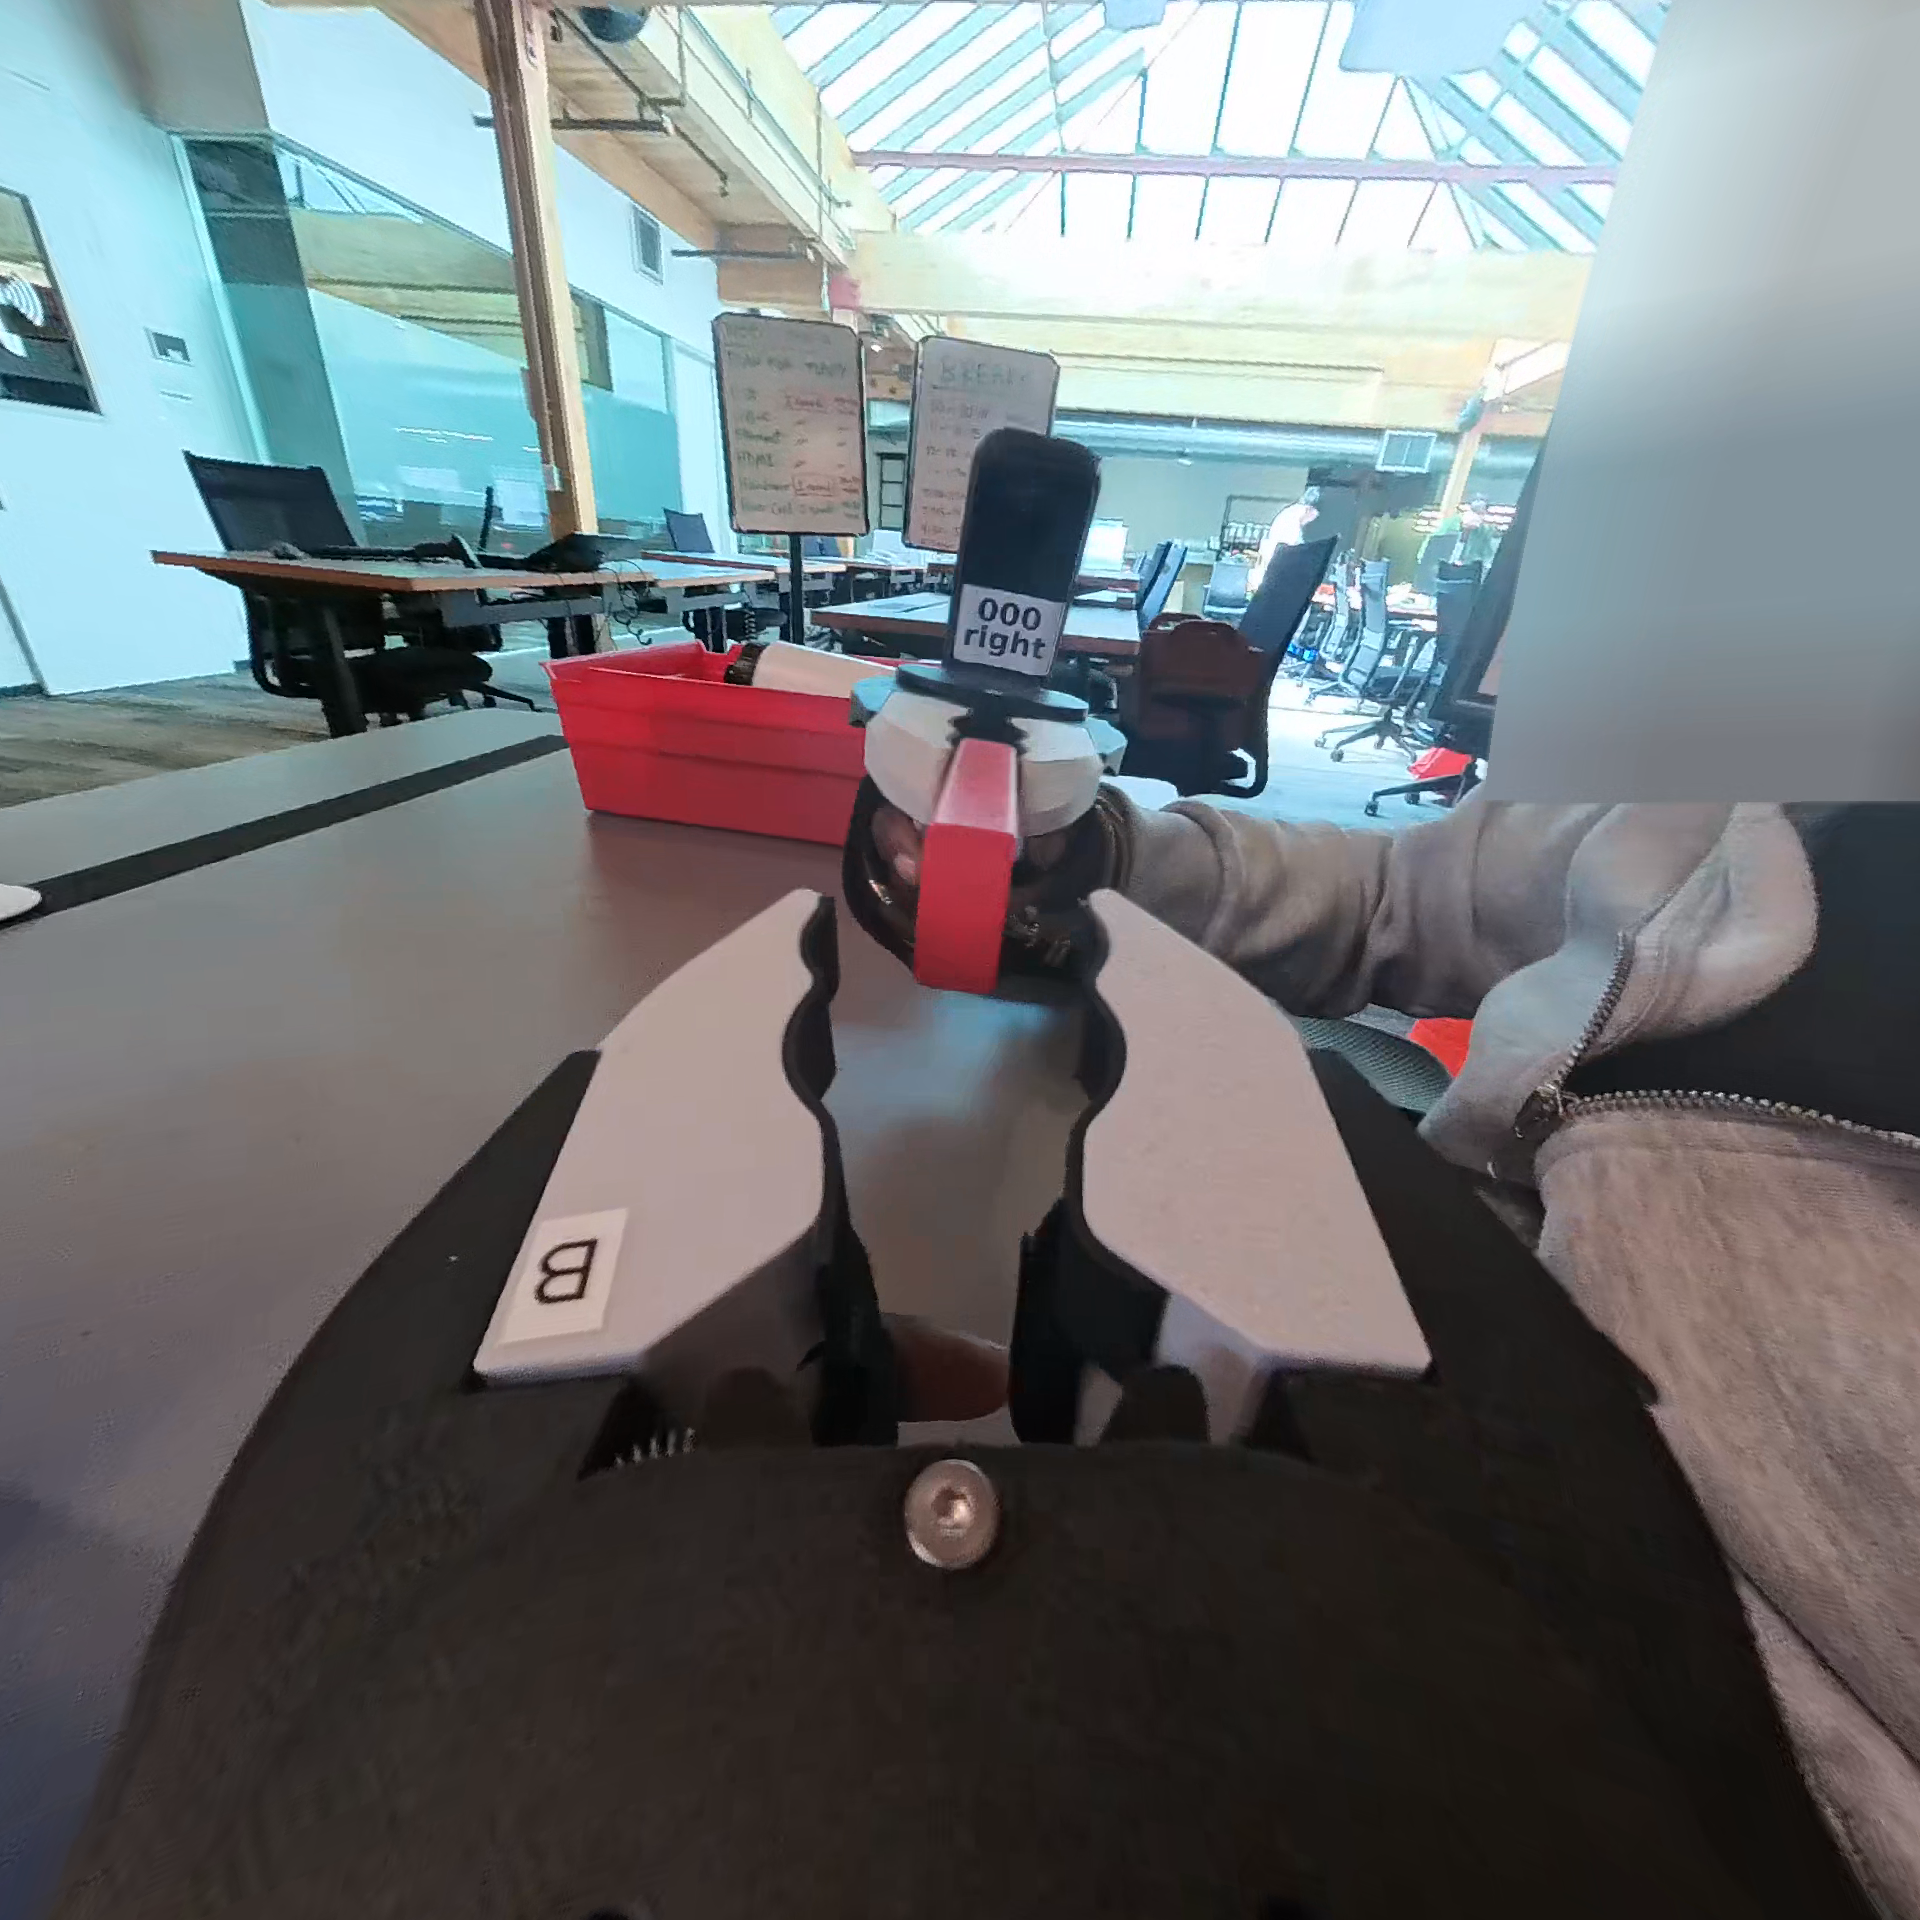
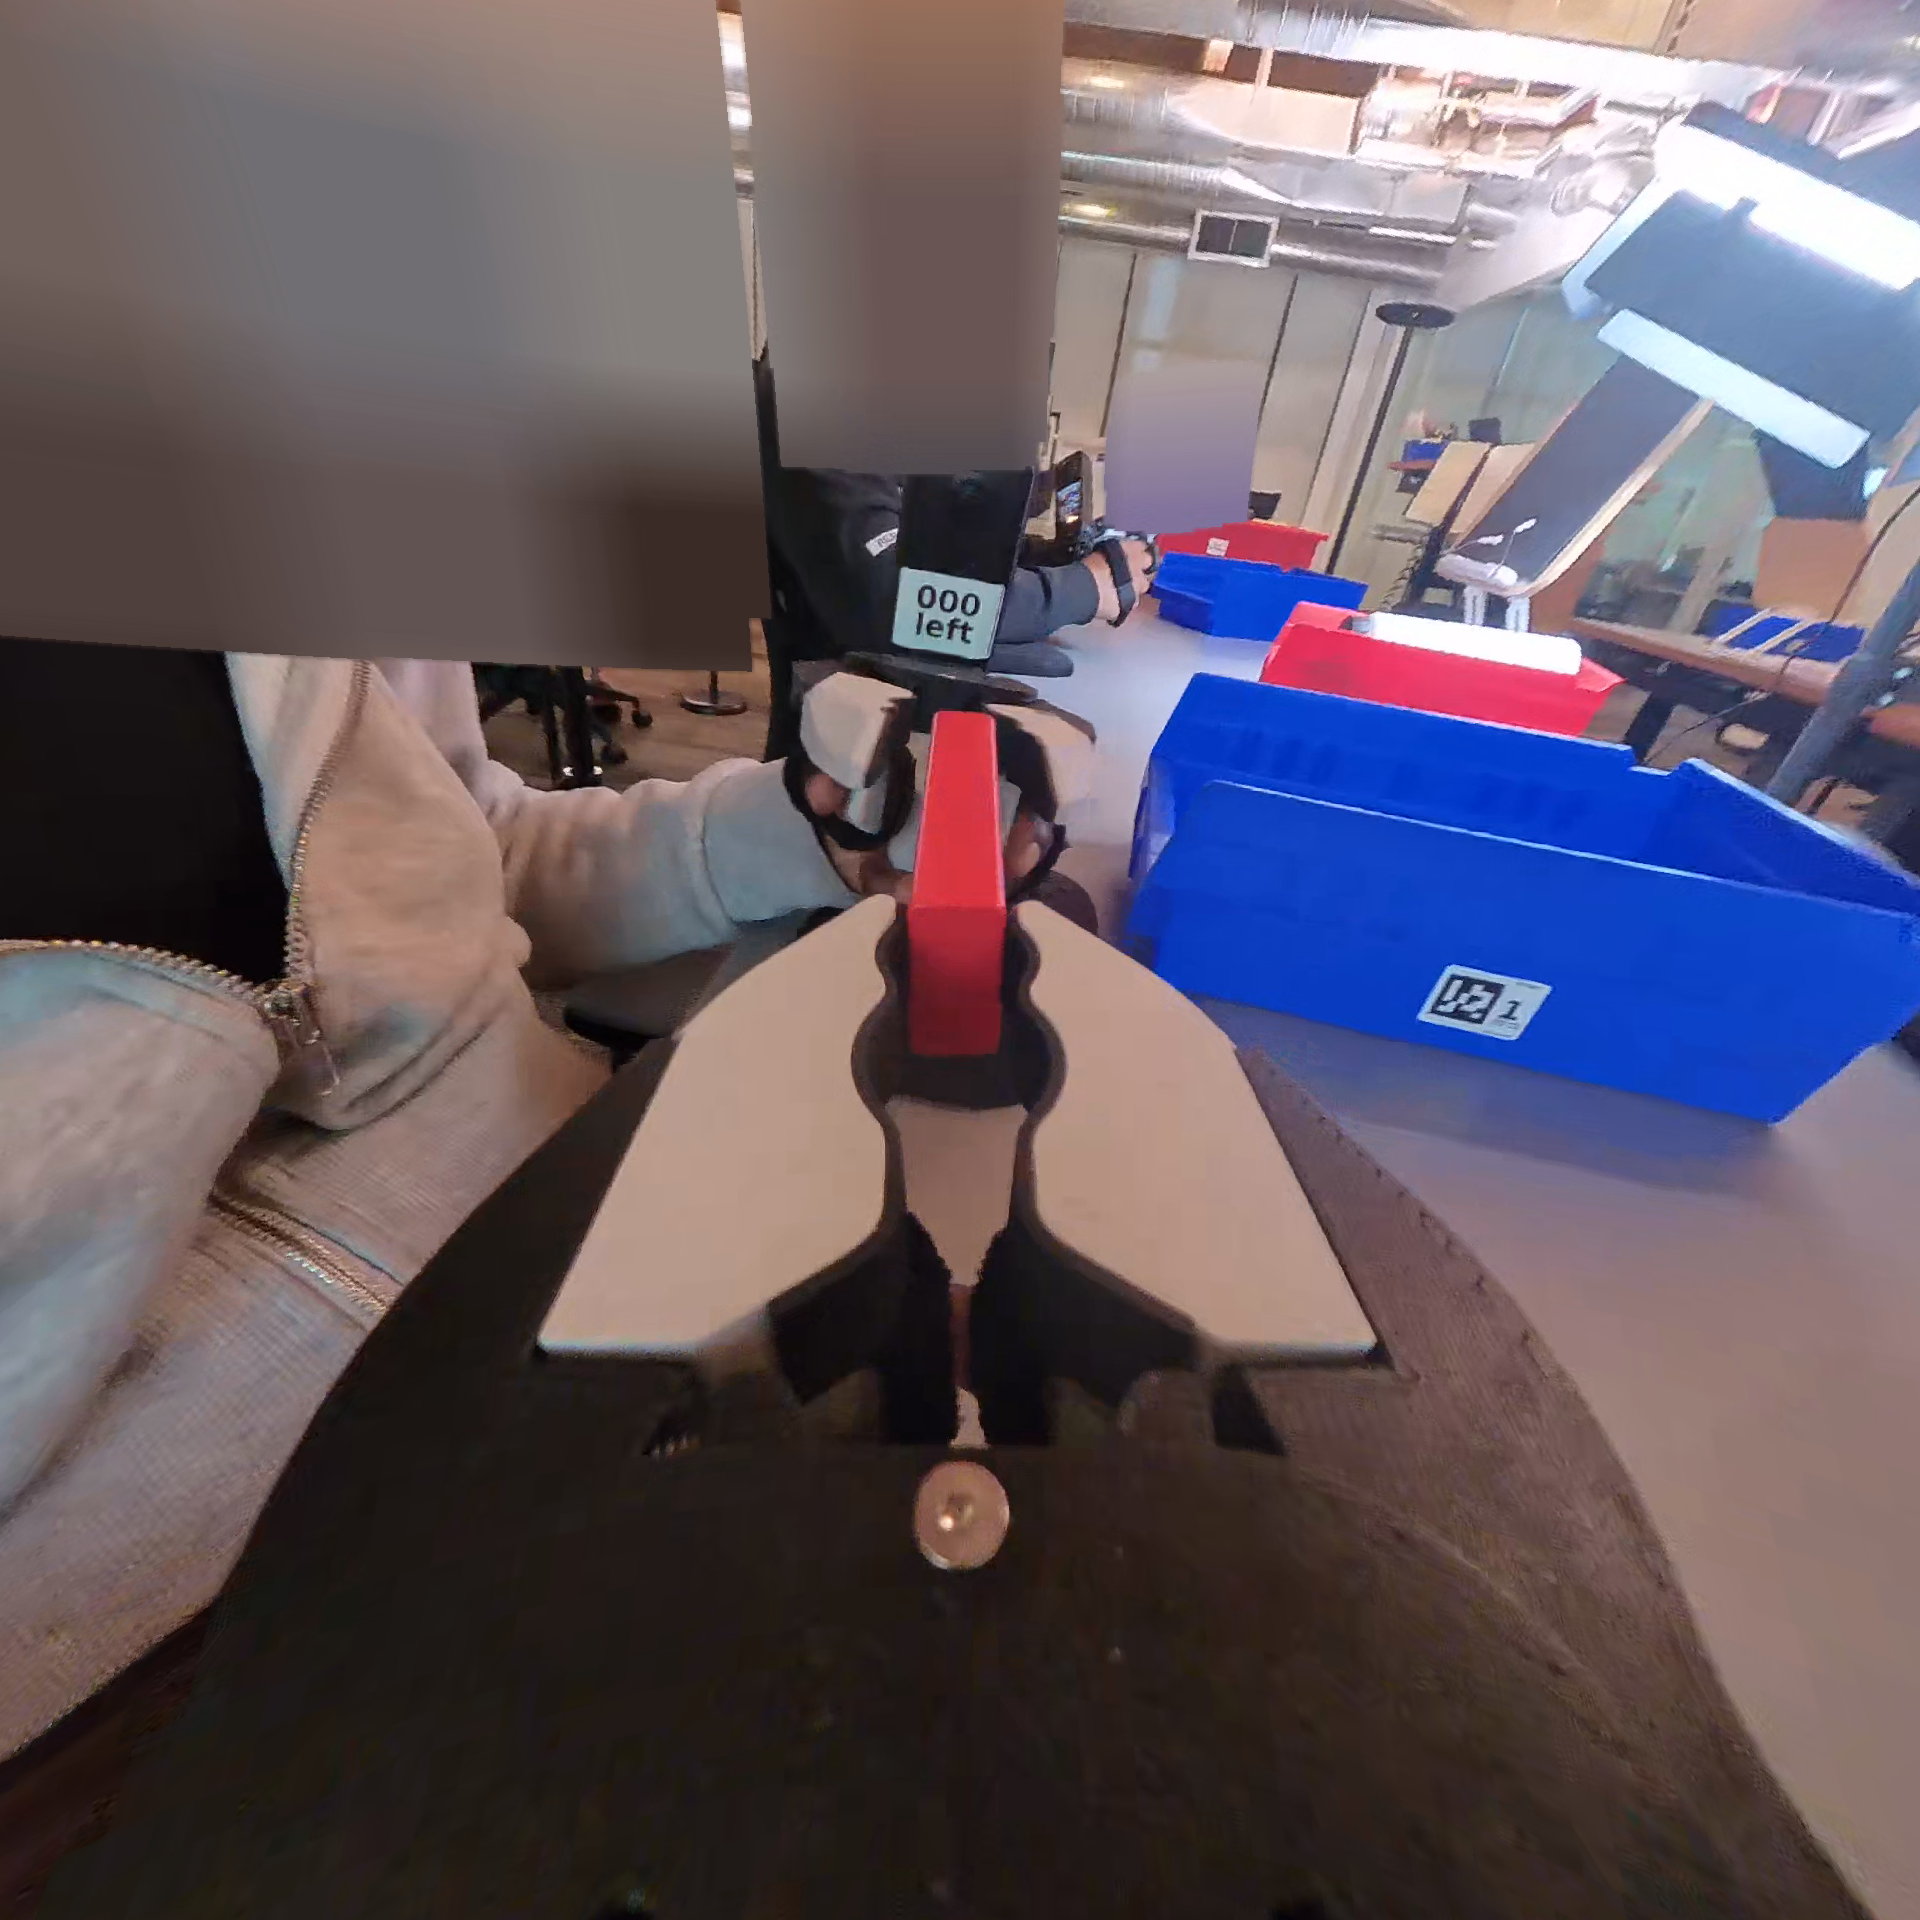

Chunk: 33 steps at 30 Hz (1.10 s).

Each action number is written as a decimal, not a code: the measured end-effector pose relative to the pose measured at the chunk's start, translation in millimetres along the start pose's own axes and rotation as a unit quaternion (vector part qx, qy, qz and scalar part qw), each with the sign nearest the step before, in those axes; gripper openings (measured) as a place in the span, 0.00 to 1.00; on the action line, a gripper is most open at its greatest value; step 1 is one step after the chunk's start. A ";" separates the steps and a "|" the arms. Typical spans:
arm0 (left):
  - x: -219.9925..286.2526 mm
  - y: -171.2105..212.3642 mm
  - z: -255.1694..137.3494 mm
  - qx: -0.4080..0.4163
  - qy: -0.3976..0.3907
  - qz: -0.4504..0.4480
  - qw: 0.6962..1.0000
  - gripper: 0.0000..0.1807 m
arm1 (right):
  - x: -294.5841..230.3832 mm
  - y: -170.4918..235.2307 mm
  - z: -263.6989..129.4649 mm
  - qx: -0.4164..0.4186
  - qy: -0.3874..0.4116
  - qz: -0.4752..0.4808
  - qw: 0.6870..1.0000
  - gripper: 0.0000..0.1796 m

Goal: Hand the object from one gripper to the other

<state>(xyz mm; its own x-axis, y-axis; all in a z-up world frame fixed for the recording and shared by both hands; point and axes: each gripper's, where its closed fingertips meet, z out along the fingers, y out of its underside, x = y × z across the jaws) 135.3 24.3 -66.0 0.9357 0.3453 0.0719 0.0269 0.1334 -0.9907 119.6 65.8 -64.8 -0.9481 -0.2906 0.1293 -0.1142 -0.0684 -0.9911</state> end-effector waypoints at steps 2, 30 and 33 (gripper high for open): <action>1.0 1.8 1.9 -0.004 -0.002 0.004 1.000 0.19 | -3.9 0.6 2.6 -0.001 -0.014 0.014 1.000 0.09; 13.9 -5.5 2.9 0.025 0.074 -0.092 0.993 0.28 | -8.7 -2.2 6.9 -0.064 0.101 -0.341 0.933 0.19; 19.8 -2.5 6.6 0.014 0.040 0.041 0.998 0.36 | -10.7 -9.0 5.4 -0.023 0.055 -0.191 0.980 0.19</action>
<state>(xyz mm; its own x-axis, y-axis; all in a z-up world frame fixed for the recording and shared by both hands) 151.5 37.0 -61.4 0.9597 0.2804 -0.0192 -0.0590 0.1340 -0.9892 132.4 64.4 -57.1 -0.8592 -0.1469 0.4902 -0.4784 -0.1091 -0.8713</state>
